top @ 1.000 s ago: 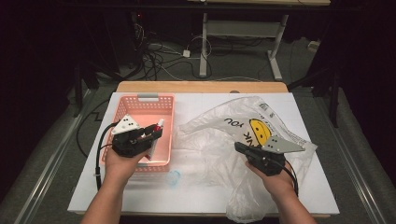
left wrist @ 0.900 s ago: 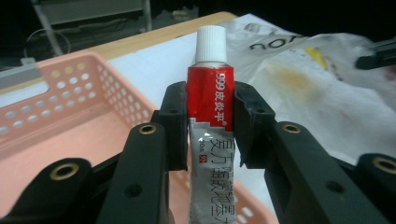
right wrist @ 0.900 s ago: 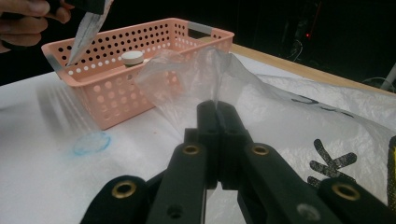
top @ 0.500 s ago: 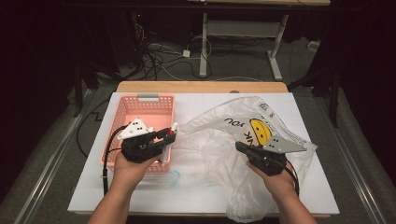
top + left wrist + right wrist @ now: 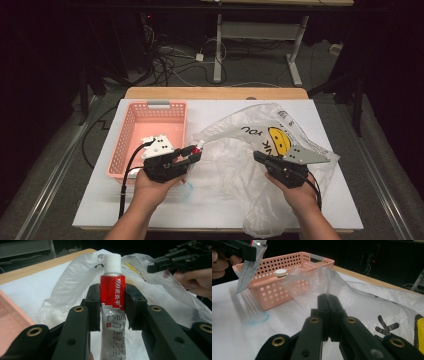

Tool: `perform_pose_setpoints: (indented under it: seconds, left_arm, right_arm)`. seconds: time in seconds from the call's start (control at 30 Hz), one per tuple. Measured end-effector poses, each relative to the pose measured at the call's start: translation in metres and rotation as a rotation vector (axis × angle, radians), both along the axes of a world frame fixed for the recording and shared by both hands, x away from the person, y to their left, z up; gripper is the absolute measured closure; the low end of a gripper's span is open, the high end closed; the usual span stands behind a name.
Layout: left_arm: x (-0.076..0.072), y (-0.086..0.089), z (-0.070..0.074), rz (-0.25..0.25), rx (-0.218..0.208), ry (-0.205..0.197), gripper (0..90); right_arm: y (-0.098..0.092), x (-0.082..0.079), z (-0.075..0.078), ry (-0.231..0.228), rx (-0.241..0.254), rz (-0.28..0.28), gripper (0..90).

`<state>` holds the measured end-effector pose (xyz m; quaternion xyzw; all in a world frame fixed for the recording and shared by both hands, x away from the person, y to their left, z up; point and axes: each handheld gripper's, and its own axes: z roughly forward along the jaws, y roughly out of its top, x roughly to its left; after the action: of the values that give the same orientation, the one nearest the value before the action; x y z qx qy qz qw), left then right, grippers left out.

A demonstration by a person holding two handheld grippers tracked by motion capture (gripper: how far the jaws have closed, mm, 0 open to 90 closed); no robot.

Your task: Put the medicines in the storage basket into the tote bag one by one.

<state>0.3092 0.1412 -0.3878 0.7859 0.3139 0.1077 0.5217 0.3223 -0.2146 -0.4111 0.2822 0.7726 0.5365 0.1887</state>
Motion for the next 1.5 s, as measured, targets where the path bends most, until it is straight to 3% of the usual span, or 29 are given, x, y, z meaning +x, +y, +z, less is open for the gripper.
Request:
perform_pose_setpoints:
  seconds: [0.2,0.4,0.9,1.1,1.27,1.5]
  left_arm:
    - [-0.003,-0.013,-0.009,-0.018,0.015,-0.001,66.7]
    - [-0.003,-0.024,-0.019,-0.048,0.041,0.028,66.7]
    - [-0.008,-0.048,-0.040,-0.092,0.106,0.054,66.6]
    - [-0.008,-0.052,-0.042,-0.095,0.120,0.046,66.6]
    - [-0.008,-0.056,-0.041,-0.087,0.115,0.034,66.6]
    - [0.001,-0.074,-0.037,-0.093,0.124,0.012,66.6]
  right_arm:
    - [-0.001,0.000,0.001,0.001,0.006,0.001,90.0]
    - [-0.002,0.000,0.001,0.003,0.004,0.001,90.0]
    - [-0.002,-0.002,0.004,-0.001,0.023,0.012,90.0]
    - [-0.002,-0.004,0.007,-0.006,0.060,0.012,90.0]
    - [0.004,-0.007,0.009,-0.017,0.062,0.008,90.0]
    - [0.004,-0.003,0.008,-0.007,0.069,0.004,90.0]
